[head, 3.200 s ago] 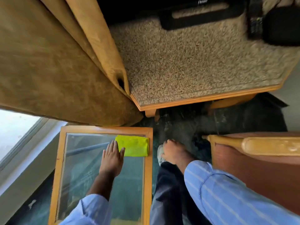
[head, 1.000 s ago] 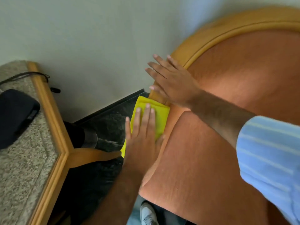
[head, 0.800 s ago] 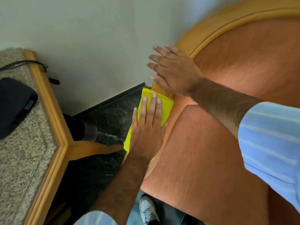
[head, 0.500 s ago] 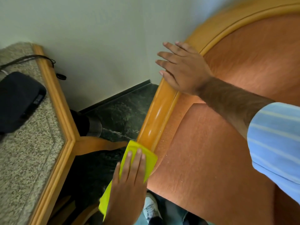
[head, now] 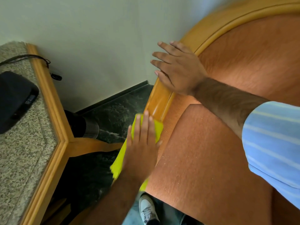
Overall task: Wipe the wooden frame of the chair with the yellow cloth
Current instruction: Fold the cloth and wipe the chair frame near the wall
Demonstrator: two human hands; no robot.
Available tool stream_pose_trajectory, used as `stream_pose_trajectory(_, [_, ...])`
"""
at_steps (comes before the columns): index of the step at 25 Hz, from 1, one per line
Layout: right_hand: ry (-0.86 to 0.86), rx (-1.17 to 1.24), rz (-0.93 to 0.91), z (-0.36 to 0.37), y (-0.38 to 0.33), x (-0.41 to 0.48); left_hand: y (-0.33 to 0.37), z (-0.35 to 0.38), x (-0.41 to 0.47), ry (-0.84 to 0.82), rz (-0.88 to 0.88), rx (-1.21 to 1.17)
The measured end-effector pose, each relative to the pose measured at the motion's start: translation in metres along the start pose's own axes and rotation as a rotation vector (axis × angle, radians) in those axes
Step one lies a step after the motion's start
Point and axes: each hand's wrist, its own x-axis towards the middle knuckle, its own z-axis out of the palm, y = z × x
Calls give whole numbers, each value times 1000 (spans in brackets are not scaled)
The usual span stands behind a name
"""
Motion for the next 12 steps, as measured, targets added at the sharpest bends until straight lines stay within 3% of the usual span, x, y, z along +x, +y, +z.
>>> stream_pose_trajectory(3, [-1,-4,4,2,0,1,23,-14,60,145,-39,-76])
stream_pose_trajectory(6, [-7,-7,7,0,-1,-1,27,-13,65,194,-27,-42])
stream_pose_trajectory(12, [-47,-7,14,-2,-1,-4,-3,15,-25,2,19,52])
